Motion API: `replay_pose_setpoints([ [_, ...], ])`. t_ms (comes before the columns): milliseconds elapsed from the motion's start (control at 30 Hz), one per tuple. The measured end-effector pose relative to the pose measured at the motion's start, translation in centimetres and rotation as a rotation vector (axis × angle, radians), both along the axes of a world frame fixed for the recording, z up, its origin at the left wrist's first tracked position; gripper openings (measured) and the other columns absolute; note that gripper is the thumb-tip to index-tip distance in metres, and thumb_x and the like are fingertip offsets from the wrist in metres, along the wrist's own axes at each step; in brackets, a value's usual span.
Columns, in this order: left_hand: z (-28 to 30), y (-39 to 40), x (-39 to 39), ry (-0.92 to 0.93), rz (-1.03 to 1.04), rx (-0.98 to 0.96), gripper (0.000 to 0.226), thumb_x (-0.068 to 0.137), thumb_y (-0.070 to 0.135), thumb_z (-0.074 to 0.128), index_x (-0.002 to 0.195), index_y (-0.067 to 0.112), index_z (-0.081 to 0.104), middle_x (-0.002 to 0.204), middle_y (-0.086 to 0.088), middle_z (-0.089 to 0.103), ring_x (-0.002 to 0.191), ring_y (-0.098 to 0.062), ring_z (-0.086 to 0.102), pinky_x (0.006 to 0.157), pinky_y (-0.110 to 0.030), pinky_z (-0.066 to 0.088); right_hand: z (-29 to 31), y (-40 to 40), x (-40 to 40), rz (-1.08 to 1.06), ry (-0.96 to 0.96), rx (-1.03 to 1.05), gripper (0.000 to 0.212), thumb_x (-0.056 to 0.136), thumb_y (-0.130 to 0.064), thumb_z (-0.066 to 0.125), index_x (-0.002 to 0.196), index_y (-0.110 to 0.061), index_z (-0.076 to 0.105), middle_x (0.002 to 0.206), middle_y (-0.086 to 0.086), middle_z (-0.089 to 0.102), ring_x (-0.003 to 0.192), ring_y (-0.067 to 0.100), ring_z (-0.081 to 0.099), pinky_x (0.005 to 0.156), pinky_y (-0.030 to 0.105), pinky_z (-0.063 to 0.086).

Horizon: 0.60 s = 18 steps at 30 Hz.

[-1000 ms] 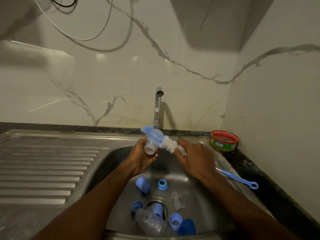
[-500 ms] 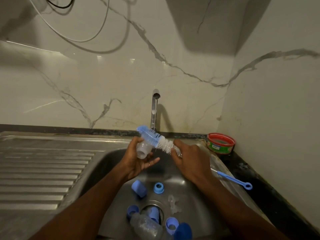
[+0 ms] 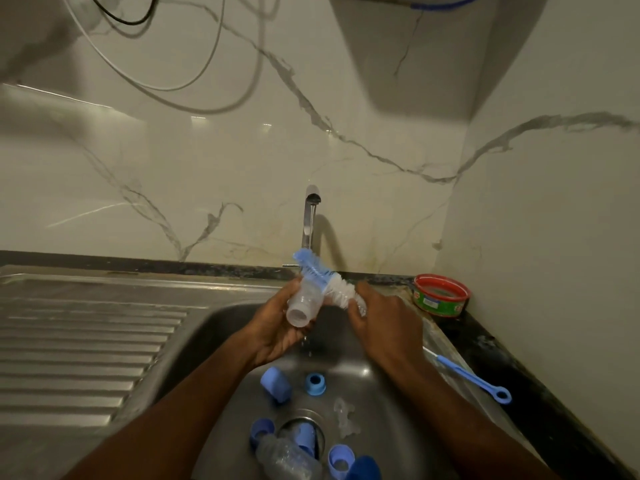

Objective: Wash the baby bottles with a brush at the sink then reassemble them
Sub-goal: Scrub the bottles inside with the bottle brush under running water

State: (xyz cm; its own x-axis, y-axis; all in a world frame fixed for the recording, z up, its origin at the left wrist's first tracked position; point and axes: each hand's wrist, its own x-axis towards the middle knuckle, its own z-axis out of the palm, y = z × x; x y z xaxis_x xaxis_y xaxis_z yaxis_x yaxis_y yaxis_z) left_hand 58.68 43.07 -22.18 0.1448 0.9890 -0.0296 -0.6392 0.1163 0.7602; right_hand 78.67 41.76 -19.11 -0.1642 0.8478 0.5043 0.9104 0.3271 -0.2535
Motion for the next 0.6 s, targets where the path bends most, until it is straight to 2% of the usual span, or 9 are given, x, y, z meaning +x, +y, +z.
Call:
replay_pose_setpoints([
  [100,-0.6,0.3,-0.2,0.013,0.159,-0.011,0.057,0.09,0.046,0.059,0.134,0.009,0.056,0.125,-0.025,0.065,0.094,-0.028,0.066,0.076,-0.036,0.055,-0.4,-0.8,0.0,0.139,0.035,-0.053,0.035,0.098,-0.053,0.053,0.128,-0.037,0.054,0.107,-0.005,0.07,0.095,0.016,0.066,0.083,0.035,0.055],
  [167,-1.0,0.5,-0.4,-0.033,0.181,-0.067,0.058,0.094,0.053,0.053,0.131,0.009,0.057,0.121,-0.023,0.066,0.099,-0.031,0.066,0.074,-0.039,0.058,-0.5,-0.9,-0.2,0.161,0.01,-0.034,0.035,0.096,-0.054,0.052,0.125,-0.035,0.053,0.104,-0.004,0.07,0.091,0.016,0.065,0.081,0.038,0.056],
  [300,-0.3,0.1,0.1,-0.134,0.057,-0.129,0.048,0.1,0.042,0.046,0.127,0.003,0.055,0.123,-0.033,0.064,0.112,-0.042,0.066,0.076,-0.05,0.063,0.1,-0.2,-0.4,0.034,-0.032,-0.01,0.037,0.102,-0.05,0.046,0.136,-0.036,0.051,0.116,-0.002,0.069,0.103,0.02,0.064,0.085,0.035,0.05],
  [400,0.0,0.0,0.1,-0.141,0.053,-0.088,0.045,0.095,0.033,0.055,0.128,0.003,0.056,0.113,-0.029,0.071,0.095,-0.037,0.074,0.073,-0.043,0.064,-0.1,-0.5,-0.4,0.092,-0.006,-0.08,0.035,0.1,-0.052,0.049,0.132,-0.036,0.053,0.114,-0.003,0.069,0.101,0.019,0.065,0.088,0.036,0.053],
  [500,-0.3,0.2,-0.7,-0.088,0.112,-0.066,0.053,0.082,0.026,0.062,0.13,0.002,0.057,0.107,-0.023,0.072,0.088,-0.03,0.075,0.067,-0.036,0.064,-0.7,-0.9,-0.1,0.171,0.002,-0.059,0.031,0.096,-0.055,0.051,0.121,-0.038,0.052,0.1,-0.005,0.07,0.087,0.016,0.065,0.079,0.039,0.056],
  [600,-0.4,0.3,-0.3,0.004,0.116,-0.052,0.051,0.084,0.029,0.065,0.129,0.006,0.058,0.12,-0.025,0.066,0.098,-0.031,0.069,0.082,-0.038,0.058,-0.1,-0.3,0.0,0.083,0.004,-0.01,0.029,0.1,-0.05,0.048,0.126,-0.038,0.052,0.105,-0.005,0.07,0.092,0.016,0.064,0.078,0.033,0.051],
])
